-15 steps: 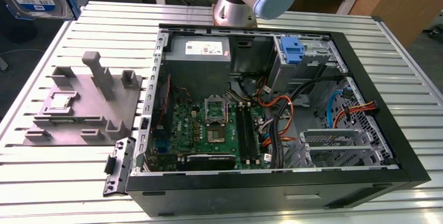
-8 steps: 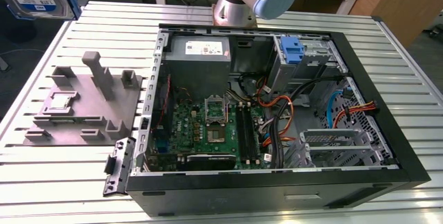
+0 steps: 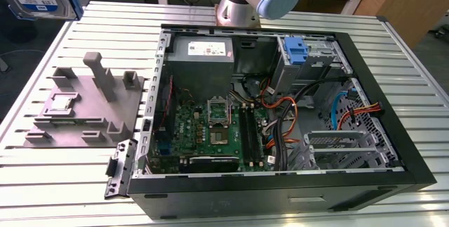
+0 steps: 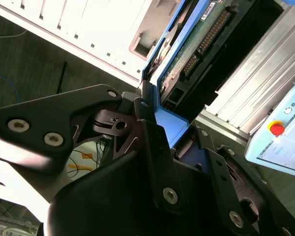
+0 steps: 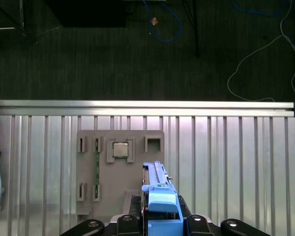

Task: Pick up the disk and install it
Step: 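Pick up the disk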

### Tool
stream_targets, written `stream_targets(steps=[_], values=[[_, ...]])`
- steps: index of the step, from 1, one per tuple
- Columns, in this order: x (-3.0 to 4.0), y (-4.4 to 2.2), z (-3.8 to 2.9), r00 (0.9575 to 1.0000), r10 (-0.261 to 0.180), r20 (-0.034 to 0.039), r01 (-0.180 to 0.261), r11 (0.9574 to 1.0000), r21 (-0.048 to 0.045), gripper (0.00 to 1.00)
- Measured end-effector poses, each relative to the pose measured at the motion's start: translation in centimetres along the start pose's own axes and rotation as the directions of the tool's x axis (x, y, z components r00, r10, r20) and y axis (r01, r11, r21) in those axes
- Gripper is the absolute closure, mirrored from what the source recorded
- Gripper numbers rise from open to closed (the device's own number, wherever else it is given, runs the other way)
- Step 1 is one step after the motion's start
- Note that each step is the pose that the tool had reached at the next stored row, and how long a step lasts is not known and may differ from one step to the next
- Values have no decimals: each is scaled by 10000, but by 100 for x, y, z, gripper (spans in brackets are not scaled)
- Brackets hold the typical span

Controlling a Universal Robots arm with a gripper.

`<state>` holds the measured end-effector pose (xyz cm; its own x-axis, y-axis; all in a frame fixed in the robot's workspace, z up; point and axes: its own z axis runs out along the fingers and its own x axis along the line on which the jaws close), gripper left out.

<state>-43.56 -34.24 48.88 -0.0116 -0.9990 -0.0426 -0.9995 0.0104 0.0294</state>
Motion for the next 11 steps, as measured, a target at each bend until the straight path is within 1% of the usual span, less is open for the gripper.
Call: stream_targets(steps=[11], values=[[0,-23,-1,10000,0,-1,0,10000,-1,63]])
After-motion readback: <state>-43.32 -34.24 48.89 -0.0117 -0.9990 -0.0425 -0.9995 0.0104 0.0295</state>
